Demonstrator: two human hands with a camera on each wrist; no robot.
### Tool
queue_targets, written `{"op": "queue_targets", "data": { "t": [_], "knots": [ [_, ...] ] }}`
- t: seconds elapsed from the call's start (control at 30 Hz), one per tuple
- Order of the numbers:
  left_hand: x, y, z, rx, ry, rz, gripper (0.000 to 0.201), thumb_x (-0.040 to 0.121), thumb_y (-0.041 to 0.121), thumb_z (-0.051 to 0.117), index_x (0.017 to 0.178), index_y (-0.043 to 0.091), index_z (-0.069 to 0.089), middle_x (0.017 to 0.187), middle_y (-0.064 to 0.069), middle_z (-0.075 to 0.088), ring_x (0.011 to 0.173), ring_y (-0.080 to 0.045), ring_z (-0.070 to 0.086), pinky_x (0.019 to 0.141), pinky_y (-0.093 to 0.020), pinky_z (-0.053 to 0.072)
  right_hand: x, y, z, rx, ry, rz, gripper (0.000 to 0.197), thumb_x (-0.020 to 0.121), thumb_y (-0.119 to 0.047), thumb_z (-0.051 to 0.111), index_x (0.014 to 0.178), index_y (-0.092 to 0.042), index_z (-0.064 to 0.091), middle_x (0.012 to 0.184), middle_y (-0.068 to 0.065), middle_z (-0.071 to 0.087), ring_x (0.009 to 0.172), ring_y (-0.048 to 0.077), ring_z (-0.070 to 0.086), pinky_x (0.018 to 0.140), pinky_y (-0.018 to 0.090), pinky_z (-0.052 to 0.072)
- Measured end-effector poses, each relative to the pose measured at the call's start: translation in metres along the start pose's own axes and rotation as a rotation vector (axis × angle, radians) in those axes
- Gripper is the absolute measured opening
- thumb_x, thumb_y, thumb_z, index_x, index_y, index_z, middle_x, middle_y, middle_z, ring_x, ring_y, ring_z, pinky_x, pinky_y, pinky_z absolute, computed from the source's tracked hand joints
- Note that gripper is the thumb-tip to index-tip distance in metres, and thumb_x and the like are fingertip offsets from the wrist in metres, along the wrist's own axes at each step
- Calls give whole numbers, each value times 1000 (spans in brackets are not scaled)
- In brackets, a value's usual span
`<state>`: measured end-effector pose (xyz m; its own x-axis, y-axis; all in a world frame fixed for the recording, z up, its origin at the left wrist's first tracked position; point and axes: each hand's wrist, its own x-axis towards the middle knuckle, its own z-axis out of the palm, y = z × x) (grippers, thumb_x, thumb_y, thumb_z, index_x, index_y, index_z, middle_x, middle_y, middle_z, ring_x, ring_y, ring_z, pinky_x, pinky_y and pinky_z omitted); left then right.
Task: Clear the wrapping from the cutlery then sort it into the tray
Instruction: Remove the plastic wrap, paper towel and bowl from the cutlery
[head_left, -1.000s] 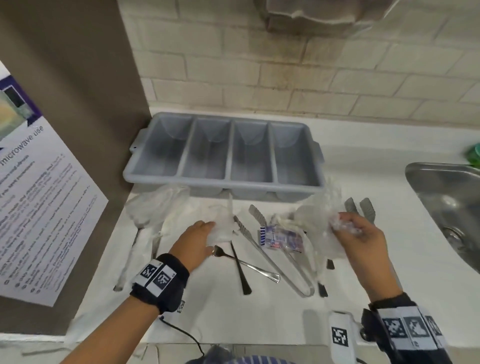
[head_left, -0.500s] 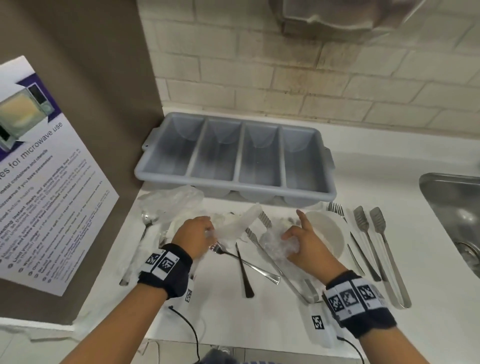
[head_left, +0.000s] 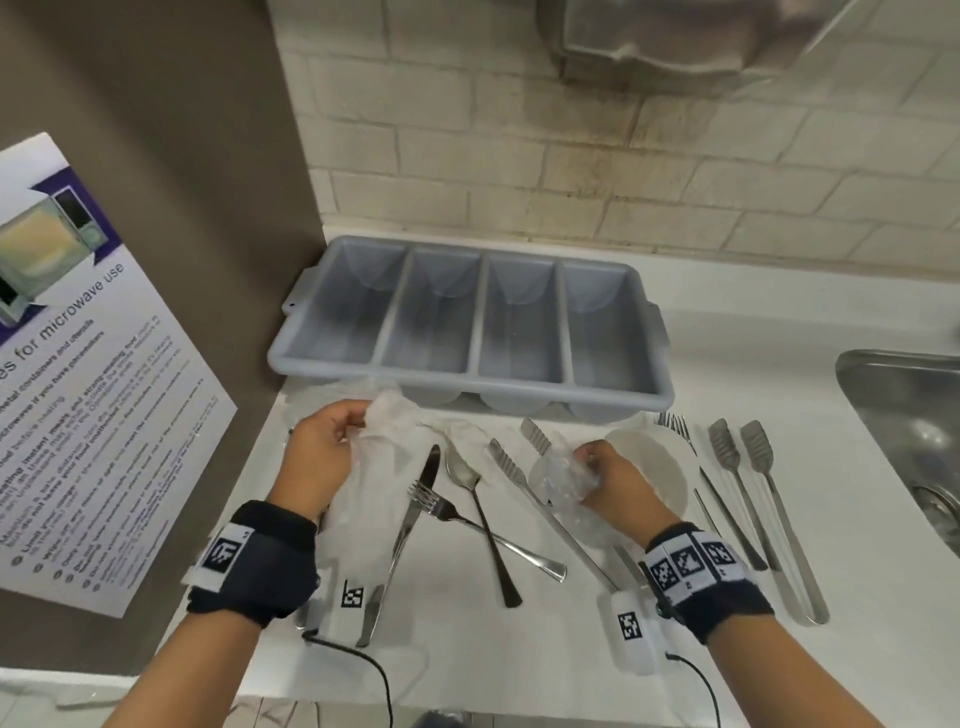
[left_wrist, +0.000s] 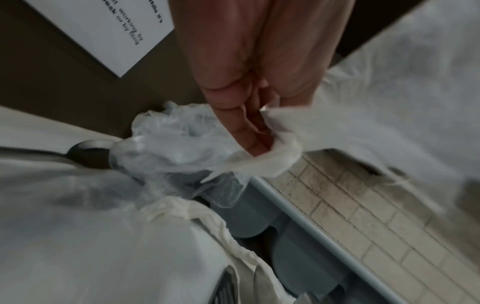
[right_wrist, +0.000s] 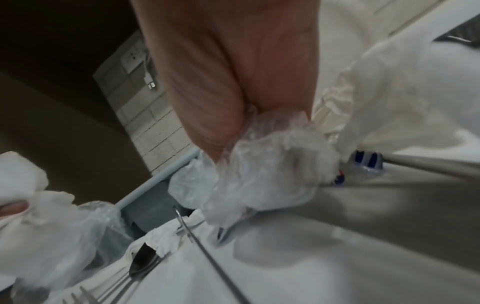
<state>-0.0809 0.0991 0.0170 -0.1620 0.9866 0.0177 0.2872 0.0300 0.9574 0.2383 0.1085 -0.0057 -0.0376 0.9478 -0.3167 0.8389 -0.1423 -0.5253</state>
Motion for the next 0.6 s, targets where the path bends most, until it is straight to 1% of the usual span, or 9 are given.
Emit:
{"op": "queue_targets", "data": {
  "t": [0.07, 0.1, 0.17, 0.23, 0.3, 0.37, 0.47, 0.53, 0.6],
  "knots": [
    [1, 4, 1, 27, -73, 45, 54, 75, -22, 59, 79, 32, 63, 94, 10, 63, 90, -17, 60, 75, 2, 48, -3, -2, -3, 67, -11, 40, 47, 82, 0, 58, 127, -9, 47, 119, 13, 59, 112, 29, 56, 87, 29, 42],
    [2, 6, 5, 92, -115, 86, 55, 76, -24, 55, 80, 30, 63, 102, 6, 62, 98, -17, 58, 82, 0, 47, -5, -3, -4, 84, -3, 46, 47, 83, -1, 58, 128, -9, 48, 124, 13, 58, 115, 29, 54, 91, 29, 42],
    [5, 16, 17, 267, -211, 148, 46, 79, -24, 48, 89, 17, 68, 123, -3, 54, 107, -14, 53, 88, 0, 42, -10, -2, -7, 119, 44, 38, 44, 84, 0, 56, 127, -10, 51, 125, 13, 59, 115, 29, 55, 87, 26, 40],
    [11, 22, 36, 430, -309, 172, 38, 81, -20, 46, 101, 3, 69, 136, -6, 48, 109, -14, 51, 91, -7, 39, -16, -3, -11, 170, 123, 21, 41, 84, 3, 53, 123, -10, 53, 116, 12, 62, 106, 28, 58, 79, 20, 39],
    [18, 25, 56, 613, -419, 166, 39, 83, -13, 46, 107, 7, 69, 144, -2, 44, 122, -19, 46, 103, -21, 33, -26, -8, -20, 224, 218, -23, 39, 84, 9, 49, 115, -13, 56, 94, 4, 62, 85, 20, 59, 64, 8, 39],
    [28, 25, 71, 786, -522, 153, 43, 84, -8, 44, 113, 14, 66, 149, 2, 39, 133, -25, 35, 112, -31, 27, -37, -14, -29, 312, 327, -81, 37, 83, 15, 46, 106, -13, 56, 75, -8, 58, 65, 1, 58, 55, 1, 41],
    [42, 25, 85, 975, -631, 150, 44, 85, -6, 42, 117, 14, 64, 146, -6, 45, 129, -31, 42, 112, -38, 34, -54, -14, -41, 500, 448, -102, 36, 80, 20, 46, 97, -11, 57, 76, -15, 55, 64, -5, 57, 59, -6, 39],
    [45, 25, 90, 978, -648, 128, 42, 84, -7, 42, 114, 11, 66, 132, -11, 59, 119, -30, 54, 105, -36, 42, -65, -8, -45, 641, 490, -98, 44, 79, 22, 47, 85, -21, 57, 77, -16, 59, 70, -7, 59, 64, -6, 40],
    [45, 24, 90, 944, -645, 84, 41, 84, -9, 43, 112, 8, 67, 124, -13, 64, 114, -29, 59, 100, -34, 45, -77, -1, -46, 740, 529, -75, 54, 78, 22, 49, 79, -31, 57, 72, -16, 65, 68, -13, 59, 65, -4, 43]
  ]
}}
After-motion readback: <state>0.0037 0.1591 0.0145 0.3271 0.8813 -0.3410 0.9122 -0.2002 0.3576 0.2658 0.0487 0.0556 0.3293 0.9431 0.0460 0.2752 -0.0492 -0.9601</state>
